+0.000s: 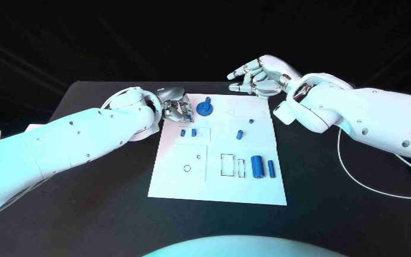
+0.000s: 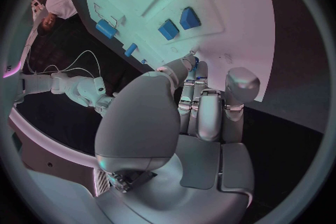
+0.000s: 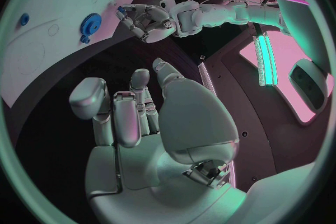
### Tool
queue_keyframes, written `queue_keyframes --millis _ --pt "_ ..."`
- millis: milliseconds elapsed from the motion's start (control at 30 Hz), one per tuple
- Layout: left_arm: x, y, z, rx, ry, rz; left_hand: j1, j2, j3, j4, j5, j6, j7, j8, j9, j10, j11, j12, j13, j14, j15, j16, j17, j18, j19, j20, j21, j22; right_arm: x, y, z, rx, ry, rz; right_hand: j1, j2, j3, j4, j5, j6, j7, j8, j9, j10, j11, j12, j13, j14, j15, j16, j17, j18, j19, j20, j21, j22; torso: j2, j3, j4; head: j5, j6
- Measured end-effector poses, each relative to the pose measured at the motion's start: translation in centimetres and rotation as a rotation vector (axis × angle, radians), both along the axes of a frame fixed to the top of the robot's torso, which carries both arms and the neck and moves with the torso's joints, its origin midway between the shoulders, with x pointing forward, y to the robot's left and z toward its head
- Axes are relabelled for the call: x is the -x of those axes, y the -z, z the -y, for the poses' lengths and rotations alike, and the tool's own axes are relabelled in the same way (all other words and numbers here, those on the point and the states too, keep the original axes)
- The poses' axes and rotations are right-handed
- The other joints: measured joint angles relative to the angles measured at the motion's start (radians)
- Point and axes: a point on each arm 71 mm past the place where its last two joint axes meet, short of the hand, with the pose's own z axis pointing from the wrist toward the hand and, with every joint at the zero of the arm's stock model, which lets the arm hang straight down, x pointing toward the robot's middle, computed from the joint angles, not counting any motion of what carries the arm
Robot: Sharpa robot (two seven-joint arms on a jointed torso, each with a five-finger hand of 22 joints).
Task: Assemble the parts on the task board
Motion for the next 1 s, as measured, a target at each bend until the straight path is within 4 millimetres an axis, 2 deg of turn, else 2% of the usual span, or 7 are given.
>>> queue_keyframes --millis 1000 --pt "-0.37 0.77 0.78 -0.021 0.007 -0.022 0.000 0.000 0.003 -0.003 -0.002 -0.002 -0.002 -0.006 -0.001 0.000 0.000 -0.003 0.003 0.000 0.000 0.000 -0.007 0.000 0.000 0.000 0.003 0.004 0.02 0.01 -0.05 -0.001 -0.002 0.000 0.000 0.000 0.000 0.000 0.000 0.000 0.000 0.000 0.000 0.000 0.000 0.000 0.000 0.000 0.000 0.000 0.000 0.000 0.000 0.000 0.000 0.000 0.000 -0.0010 -0.0006 -0.003 -0.004"
